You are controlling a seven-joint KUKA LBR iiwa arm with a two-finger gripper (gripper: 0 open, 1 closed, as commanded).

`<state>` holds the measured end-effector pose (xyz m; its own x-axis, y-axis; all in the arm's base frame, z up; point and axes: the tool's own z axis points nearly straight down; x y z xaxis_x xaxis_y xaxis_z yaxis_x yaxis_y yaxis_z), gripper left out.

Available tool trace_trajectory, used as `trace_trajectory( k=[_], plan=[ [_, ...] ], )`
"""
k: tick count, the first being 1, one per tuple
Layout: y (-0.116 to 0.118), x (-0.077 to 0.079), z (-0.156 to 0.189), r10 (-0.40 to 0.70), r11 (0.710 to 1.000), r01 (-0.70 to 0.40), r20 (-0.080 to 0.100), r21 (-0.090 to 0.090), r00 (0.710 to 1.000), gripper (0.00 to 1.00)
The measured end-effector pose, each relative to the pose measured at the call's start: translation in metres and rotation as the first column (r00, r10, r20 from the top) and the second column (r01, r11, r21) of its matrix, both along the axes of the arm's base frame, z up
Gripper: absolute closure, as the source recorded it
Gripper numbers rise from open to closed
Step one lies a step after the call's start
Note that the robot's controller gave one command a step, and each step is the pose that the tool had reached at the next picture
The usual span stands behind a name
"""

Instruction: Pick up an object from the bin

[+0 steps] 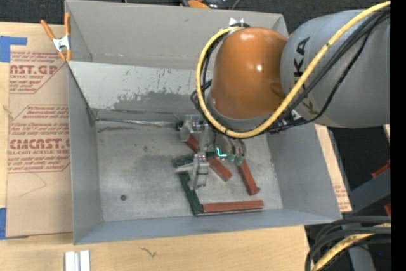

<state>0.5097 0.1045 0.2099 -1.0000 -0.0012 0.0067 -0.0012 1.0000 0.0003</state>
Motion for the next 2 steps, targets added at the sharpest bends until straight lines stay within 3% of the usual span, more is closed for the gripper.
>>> trace_trajectory(
  k=[1, 2],
  plan=[
    [-0.063, 0.055, -0.128, 0.391, 0.92, -0.391, 0.004, 0.0, 0.92, 0.0],
    [-0.118, 0.013, -0.092, 0.276, 0.961, -0.276, 0.007, -0.002, 0.961, 0.0]
  ],
)
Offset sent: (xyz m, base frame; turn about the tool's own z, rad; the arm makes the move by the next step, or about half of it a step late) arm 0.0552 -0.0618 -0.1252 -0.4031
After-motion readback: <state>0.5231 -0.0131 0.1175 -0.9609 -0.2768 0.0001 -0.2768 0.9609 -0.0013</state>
